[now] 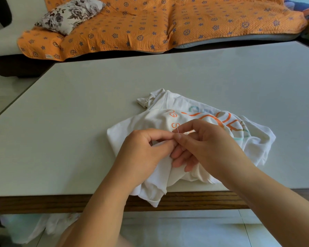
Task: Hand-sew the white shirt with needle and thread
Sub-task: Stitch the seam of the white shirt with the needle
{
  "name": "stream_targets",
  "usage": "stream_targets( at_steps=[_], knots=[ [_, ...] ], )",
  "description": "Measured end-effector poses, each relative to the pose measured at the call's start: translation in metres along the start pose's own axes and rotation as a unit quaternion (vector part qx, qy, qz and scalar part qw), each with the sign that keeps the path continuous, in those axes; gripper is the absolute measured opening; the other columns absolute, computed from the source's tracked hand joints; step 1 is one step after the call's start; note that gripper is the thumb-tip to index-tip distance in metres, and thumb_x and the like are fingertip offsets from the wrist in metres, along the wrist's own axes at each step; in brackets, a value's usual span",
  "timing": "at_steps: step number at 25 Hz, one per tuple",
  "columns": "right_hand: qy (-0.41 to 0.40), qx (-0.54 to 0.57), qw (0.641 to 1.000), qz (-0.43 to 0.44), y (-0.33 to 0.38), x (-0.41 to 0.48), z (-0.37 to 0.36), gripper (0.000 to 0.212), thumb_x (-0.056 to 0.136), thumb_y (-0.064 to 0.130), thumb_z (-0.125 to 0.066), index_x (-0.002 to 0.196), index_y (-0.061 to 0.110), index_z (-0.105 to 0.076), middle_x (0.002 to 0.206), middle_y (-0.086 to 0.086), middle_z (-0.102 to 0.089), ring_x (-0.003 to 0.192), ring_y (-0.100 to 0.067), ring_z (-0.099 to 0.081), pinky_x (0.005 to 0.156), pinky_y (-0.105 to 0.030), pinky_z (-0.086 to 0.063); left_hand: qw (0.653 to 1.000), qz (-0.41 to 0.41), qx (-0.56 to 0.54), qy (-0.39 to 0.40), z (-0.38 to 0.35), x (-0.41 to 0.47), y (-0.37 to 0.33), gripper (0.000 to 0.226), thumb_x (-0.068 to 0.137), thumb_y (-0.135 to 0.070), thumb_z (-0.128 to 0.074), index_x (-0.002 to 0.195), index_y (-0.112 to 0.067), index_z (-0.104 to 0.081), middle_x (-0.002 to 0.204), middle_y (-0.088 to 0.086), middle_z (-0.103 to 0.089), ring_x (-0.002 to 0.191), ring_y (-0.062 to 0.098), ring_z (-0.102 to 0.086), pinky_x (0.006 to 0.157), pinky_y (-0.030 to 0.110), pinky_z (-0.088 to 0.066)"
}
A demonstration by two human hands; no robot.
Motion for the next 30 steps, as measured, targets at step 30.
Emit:
stream_targets(
  at_steps=[30],
  knots=[
    [-0.112, -0.016, 0.988, 0.106, 0.033, 0.011, 0.054, 0.015, 0.096, 0.01, -0.055, 0.085, 0.019, -0.06, 0.072, 0.003, -0.073, 0.055, -0.014, -0.064, 0.052, -0.03, -0.048, 0.987, 0.068, -0.122, 0.079, -0.012, 0.0, 0.011, 0.025, 0.066, -0.034, -0.075, 0.087, -0.022, -0.079, 0.092, -0.007, -0.077, 0.093, -0.001, -0.069, 0.076, 0.006, -0.048]
  ],
)
Point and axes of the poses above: each hand's wrist, its own x-axis towards the middle knuckle, its own z-axis out of the back of the hand, y = z × x, the point moved 10 cm from there along x, towards the middle knuckle
